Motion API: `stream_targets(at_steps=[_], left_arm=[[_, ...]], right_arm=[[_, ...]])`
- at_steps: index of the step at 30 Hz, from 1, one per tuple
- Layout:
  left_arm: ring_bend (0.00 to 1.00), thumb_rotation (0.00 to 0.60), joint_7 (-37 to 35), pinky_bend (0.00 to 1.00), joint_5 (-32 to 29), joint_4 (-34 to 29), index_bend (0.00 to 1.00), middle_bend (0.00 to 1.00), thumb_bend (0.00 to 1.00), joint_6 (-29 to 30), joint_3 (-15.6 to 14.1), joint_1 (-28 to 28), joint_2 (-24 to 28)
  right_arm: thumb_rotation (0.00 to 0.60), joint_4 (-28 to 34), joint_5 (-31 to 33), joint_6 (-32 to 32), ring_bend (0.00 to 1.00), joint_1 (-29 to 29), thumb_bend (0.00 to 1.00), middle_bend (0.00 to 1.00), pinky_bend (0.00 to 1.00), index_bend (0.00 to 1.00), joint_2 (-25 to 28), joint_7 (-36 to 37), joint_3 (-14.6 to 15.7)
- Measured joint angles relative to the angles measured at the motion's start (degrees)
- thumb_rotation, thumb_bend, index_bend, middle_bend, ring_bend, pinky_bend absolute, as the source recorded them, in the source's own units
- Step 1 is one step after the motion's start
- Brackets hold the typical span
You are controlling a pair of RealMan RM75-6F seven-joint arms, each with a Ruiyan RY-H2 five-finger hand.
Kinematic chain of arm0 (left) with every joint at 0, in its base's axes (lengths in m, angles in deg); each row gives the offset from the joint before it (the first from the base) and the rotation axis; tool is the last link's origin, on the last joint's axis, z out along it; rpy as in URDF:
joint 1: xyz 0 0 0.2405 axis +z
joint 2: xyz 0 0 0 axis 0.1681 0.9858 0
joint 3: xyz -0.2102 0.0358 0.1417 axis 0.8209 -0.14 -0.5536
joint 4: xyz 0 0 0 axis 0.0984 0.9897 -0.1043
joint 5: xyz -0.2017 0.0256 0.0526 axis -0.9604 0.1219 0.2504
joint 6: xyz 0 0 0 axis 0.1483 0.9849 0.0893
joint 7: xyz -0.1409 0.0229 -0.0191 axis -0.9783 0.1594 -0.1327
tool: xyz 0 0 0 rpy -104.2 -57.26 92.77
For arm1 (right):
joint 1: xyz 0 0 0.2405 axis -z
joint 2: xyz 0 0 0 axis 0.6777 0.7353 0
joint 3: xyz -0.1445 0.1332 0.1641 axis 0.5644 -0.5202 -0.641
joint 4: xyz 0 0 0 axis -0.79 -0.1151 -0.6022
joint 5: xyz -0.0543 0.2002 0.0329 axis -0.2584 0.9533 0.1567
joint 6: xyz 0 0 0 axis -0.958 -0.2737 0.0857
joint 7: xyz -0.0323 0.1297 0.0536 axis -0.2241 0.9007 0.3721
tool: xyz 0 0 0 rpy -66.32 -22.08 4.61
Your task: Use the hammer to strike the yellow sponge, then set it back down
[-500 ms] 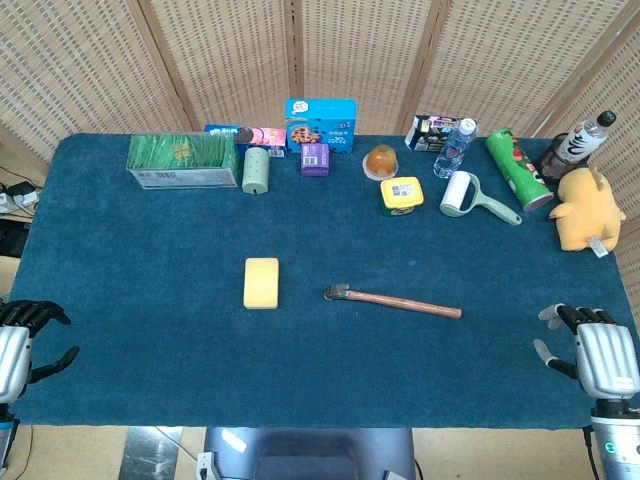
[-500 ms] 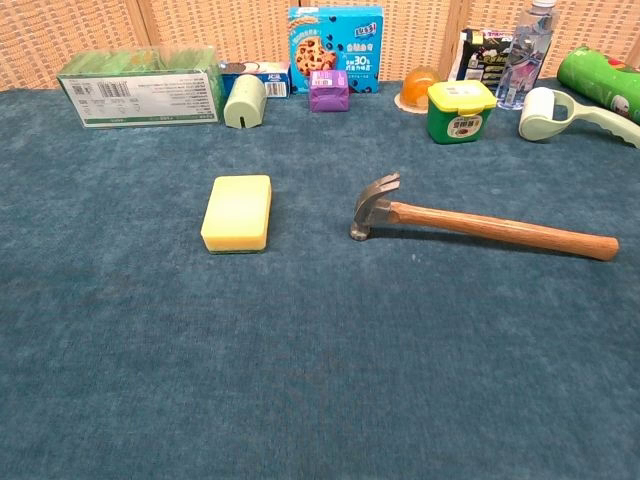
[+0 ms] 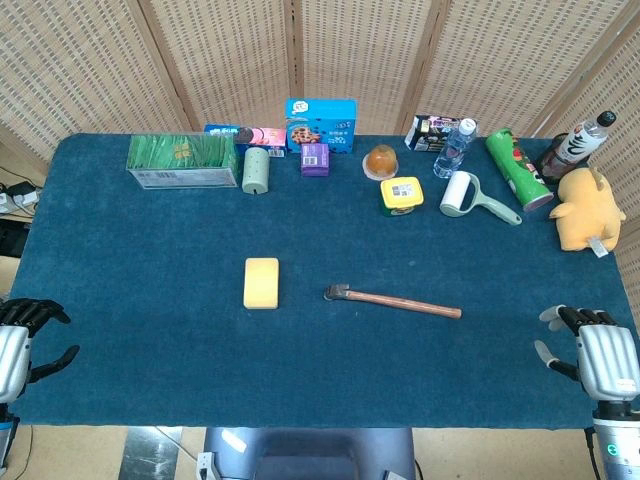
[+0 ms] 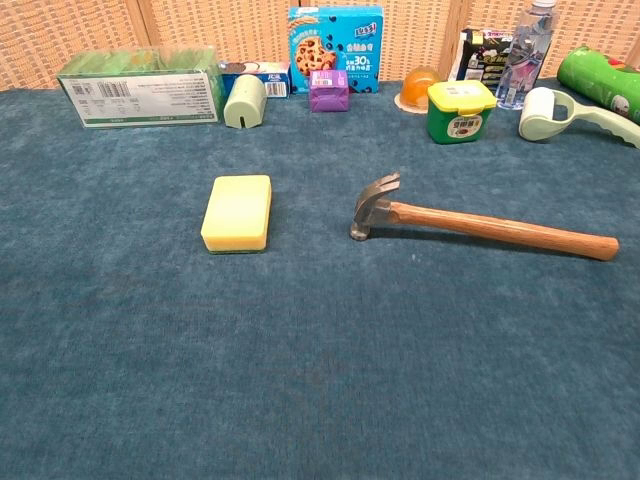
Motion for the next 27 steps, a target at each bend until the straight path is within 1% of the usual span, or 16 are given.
stream_targets(at_steps=[7, 14, 17, 22, 27], left_arm=[[0.26, 0.600, 0.1, 0.19, 0.1, 0.1, 0.46, 0.37, 0.22, -0.2, 0.0, -0.1, 0.2], [0.26, 0.600, 0.3, 0.19, 0.2, -0.1, 0.46, 0.37, 0.22, -0.4, 0.4, -0.5, 0.4], [0.26, 0.600, 0.7, 0.19, 0.3, -0.4, 0.46, 0.37, 0.22, -0.8, 0.6, -0.9, 0.8], [0.26, 0.600, 1.7, 0.19, 0.1, -1.4, 0.46, 0.37, 0.22, -1.8, 1.2, -1.8, 1.9], [0.26, 0.600, 2.3, 0.19, 0.1, -2.3, 0.46, 0.37, 0.22, -2.3, 1.7, -2.6, 2.9]], right_arm=[[0.600, 0.3, -0.5, 0.6, 0.51, -0.5, 0.29, 0.53, 0.41, 0.43, 0.1, 1.0, -0.2], [0.600, 1.6, -2.4, 2.6, 0.50, -2.7, 0.29, 0.53, 0.42, 0.41, -0.4, 2.3, -0.4], [0.600, 2.7, -3.1, 4.7, 0.50, -4.4, 0.29, 0.53, 0.42, 0.40, -0.8, 2.6, -0.5], [0.600, 4.9, -3.8, 10.4, 0.50, -8.8, 0.29, 0.51, 0.43, 0.36, -2.6, 2.9, -1.1], [0.600, 6.5, -1.8, 16.7, 0.46, -13.7, 0.29, 0.48, 0.42, 0.32, -6.0, 0.3, -2.3]])
